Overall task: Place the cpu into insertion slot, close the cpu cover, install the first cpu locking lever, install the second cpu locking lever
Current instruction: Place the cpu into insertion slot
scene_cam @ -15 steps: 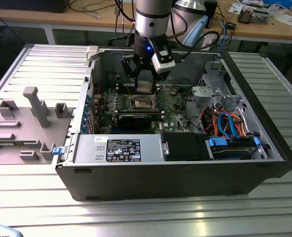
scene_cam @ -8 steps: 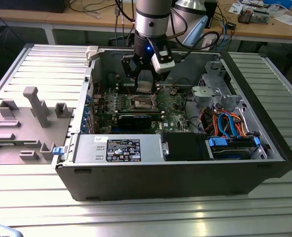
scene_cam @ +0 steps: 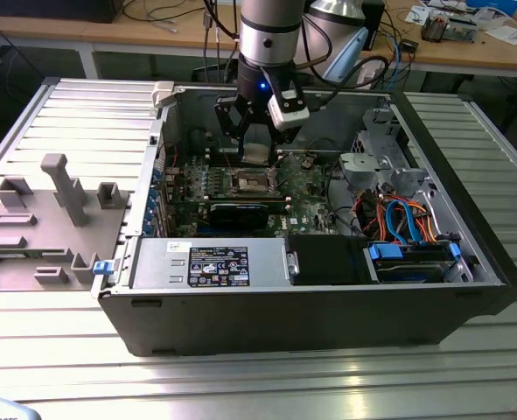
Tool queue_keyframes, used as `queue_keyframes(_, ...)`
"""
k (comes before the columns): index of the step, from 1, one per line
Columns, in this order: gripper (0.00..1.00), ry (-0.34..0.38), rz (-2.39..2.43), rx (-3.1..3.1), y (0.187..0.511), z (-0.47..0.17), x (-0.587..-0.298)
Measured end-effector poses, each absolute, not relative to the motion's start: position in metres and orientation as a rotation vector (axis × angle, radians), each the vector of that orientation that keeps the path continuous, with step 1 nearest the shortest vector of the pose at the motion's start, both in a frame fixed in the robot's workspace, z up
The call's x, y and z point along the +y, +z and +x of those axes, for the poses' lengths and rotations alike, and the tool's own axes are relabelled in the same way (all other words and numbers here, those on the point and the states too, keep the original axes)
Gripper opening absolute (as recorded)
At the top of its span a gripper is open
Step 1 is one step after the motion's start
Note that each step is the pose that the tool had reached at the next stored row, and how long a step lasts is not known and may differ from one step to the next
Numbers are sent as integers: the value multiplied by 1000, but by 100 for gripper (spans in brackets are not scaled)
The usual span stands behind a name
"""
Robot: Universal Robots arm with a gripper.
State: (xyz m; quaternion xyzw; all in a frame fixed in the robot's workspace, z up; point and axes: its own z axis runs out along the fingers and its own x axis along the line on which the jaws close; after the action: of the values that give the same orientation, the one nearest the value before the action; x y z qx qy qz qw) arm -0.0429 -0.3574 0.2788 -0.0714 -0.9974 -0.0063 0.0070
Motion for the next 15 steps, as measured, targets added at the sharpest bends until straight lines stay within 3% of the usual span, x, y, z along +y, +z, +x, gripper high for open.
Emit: queue_keyframes(15,55,-20,-245,-3118,278,-43,-357)
